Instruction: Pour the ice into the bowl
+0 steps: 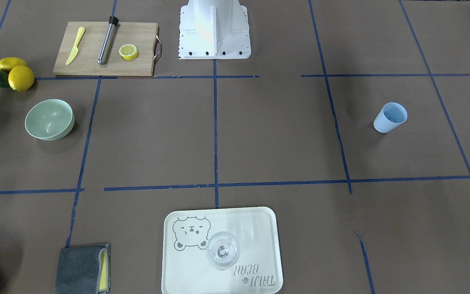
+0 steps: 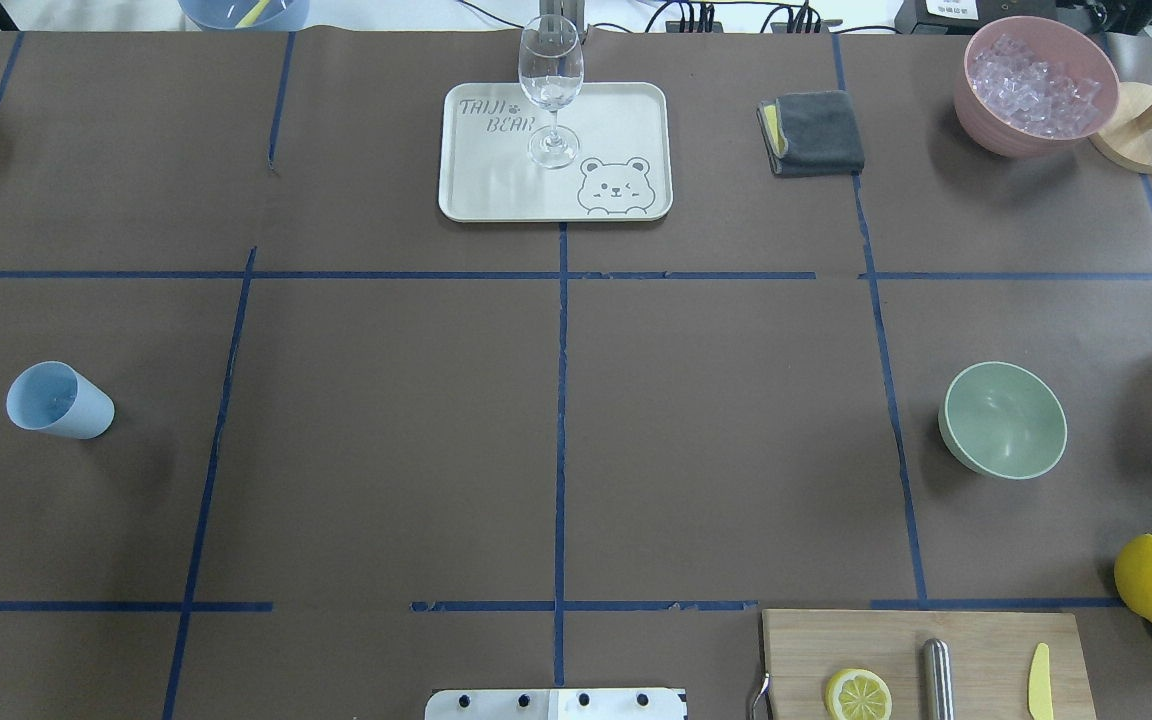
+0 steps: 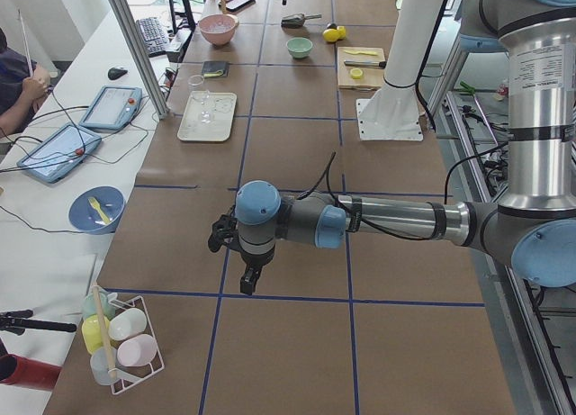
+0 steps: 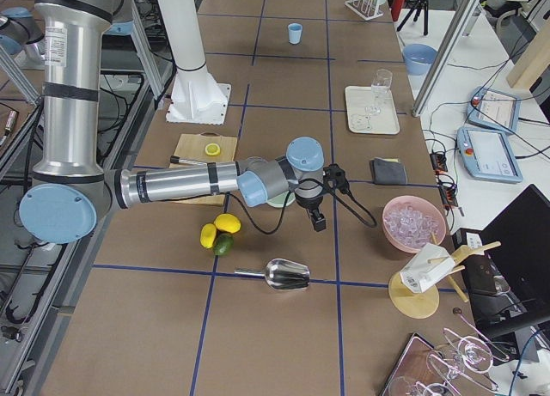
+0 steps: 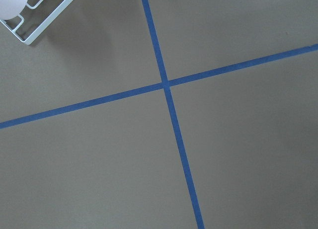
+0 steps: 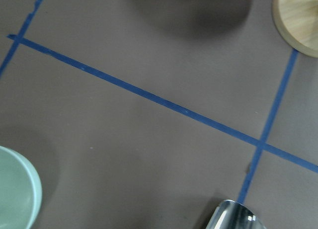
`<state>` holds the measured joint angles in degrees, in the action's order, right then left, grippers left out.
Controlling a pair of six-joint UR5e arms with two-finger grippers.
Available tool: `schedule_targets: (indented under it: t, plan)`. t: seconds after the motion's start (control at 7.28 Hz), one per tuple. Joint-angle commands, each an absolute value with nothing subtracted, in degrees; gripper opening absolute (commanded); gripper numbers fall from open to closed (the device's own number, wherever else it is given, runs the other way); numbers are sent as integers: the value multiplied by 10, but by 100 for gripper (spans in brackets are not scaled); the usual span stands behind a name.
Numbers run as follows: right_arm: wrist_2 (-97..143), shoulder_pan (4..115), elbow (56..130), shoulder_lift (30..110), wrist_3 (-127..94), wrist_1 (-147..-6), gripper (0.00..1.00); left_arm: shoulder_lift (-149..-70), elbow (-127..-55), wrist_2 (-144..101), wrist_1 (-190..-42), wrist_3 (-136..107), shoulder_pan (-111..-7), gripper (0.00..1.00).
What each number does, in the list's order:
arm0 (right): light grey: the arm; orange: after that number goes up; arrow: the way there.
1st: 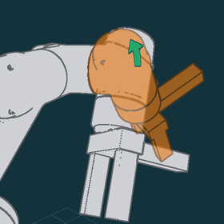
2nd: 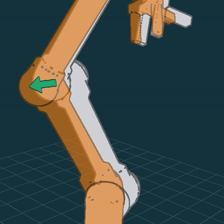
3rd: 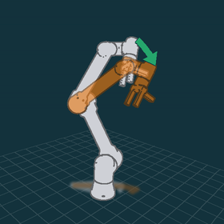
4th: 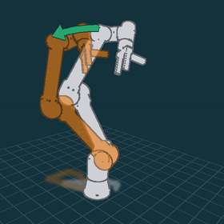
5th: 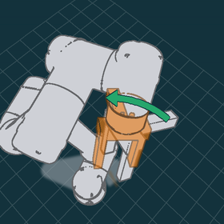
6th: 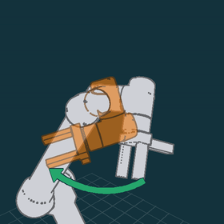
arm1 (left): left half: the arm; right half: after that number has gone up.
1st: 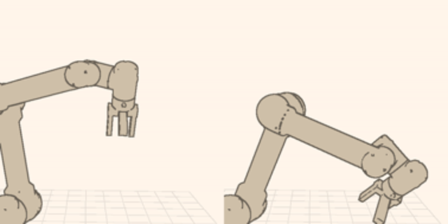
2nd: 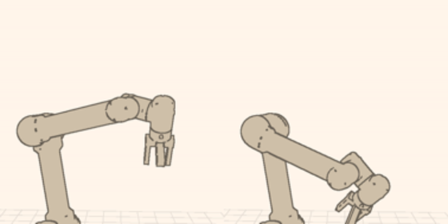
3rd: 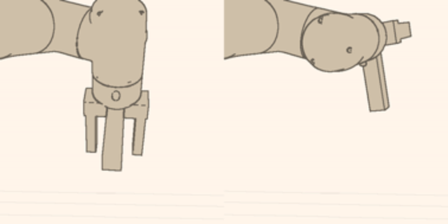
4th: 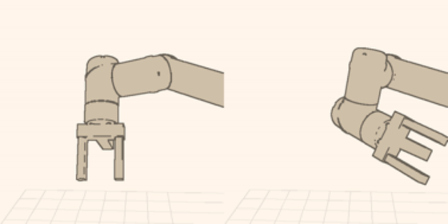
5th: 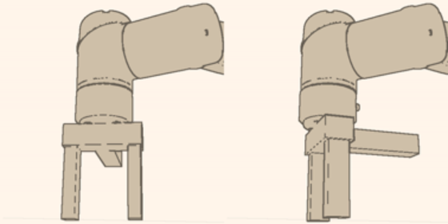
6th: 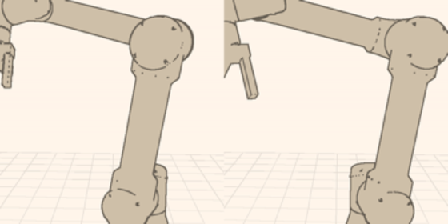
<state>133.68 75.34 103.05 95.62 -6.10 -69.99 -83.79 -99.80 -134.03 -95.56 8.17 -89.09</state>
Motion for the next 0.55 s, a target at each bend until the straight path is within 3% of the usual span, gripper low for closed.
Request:
schedule_targets:
  t: [0.0, 0.41]
  plan:
    - [1339, 726, 1032, 963, -134, -667, 100, -838, -998, -1340, -958, 82, -890, 100]
    - [1335, 663, 1032, 1014, -300, -546, 100, -838, -994, -1339, -988, 82, -889, 100]
